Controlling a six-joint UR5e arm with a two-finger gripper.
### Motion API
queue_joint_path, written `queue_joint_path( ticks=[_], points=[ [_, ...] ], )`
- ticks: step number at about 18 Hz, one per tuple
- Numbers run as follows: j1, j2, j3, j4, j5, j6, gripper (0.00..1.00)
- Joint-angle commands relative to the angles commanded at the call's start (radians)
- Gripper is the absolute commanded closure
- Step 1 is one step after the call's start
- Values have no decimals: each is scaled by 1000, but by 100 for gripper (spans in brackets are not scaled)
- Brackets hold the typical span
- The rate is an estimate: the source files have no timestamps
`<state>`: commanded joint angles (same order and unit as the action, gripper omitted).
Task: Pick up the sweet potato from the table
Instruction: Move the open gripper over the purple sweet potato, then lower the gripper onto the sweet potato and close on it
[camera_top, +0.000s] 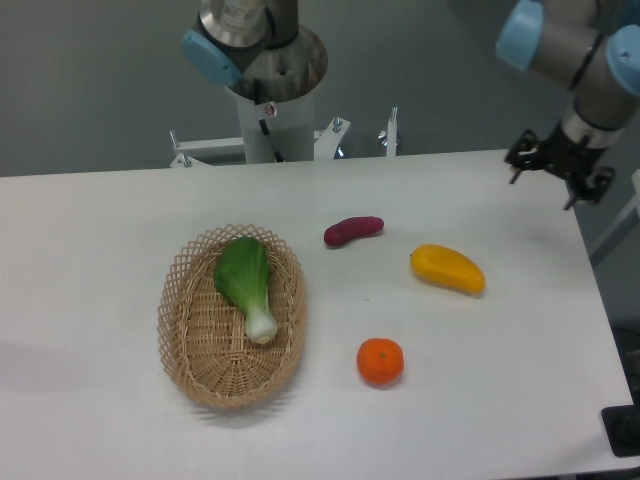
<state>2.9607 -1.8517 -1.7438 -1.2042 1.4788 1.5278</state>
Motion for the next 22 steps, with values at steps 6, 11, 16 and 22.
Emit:
queue_joint_path(
  ticks=[6, 11, 16, 22],
  points=[
    [-100, 29, -86, 18, -8, -17, 0],
    [-166, 43, -147, 23, -46, -48, 0],
    [-224, 57, -203, 26, -60, -67, 0],
    [-247, 57, -288, 101, -83, -66, 0]
  ],
)
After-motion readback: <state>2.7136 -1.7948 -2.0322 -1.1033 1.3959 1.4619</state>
